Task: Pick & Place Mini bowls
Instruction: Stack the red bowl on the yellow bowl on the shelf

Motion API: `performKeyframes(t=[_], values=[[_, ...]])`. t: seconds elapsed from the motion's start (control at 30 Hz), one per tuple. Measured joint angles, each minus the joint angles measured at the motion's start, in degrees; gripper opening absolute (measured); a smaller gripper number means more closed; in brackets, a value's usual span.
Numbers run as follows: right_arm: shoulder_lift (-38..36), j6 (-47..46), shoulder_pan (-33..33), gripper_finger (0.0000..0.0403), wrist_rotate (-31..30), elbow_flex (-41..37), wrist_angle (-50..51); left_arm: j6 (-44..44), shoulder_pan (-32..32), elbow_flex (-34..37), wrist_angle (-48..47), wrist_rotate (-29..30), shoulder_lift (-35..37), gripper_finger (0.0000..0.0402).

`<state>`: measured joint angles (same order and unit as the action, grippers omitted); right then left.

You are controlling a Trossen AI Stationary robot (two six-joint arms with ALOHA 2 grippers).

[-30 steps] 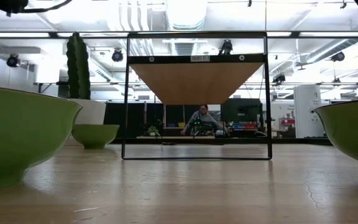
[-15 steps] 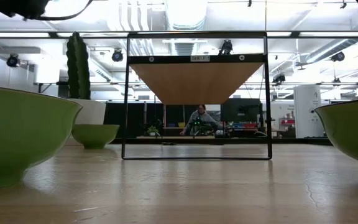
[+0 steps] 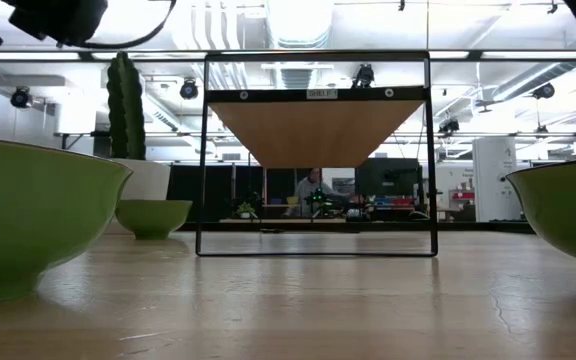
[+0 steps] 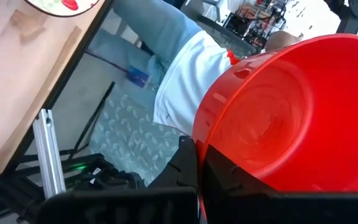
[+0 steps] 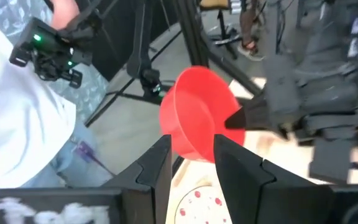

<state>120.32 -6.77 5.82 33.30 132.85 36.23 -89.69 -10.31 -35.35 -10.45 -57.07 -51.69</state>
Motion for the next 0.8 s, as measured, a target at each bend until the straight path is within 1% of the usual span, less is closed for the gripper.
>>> performKeyframes(t=[0.1, 0.27, 0.43, 0.63, 0.8], values=[[1.9, -0.4, 0.3, 0.0114, 0.4, 0.0, -0.1, 0.9, 0.3, 0.0, 0.6, -0.6, -1.3, 0.0], [3.8, -2.5, 1.0, 0.0107, 5.5, 0.0, -2.2, 1.1, 1.7, 0.0, 4.3, -0.9, -2.9, 0.0], [4.6, -1.6, 1.9, 0.0102, 5.6, 0.0, -2.4, -0.7, 3.2, 0.0, 9.2, 0.1, -3.4, 0.0], [4.5, 0.5, 2.1, 0.0105, 3.2, 0.0, -2.7, -1.5, 3.7, 0.0, 9.6, 0.3, -3.7, 0.0], [4.5, 0.8, 2.2, 0.0101, 3.1, 0.0, -2.8, -2.1, 3.9, -0.2, 10.0, 0.6, -3.8, 0.0]])
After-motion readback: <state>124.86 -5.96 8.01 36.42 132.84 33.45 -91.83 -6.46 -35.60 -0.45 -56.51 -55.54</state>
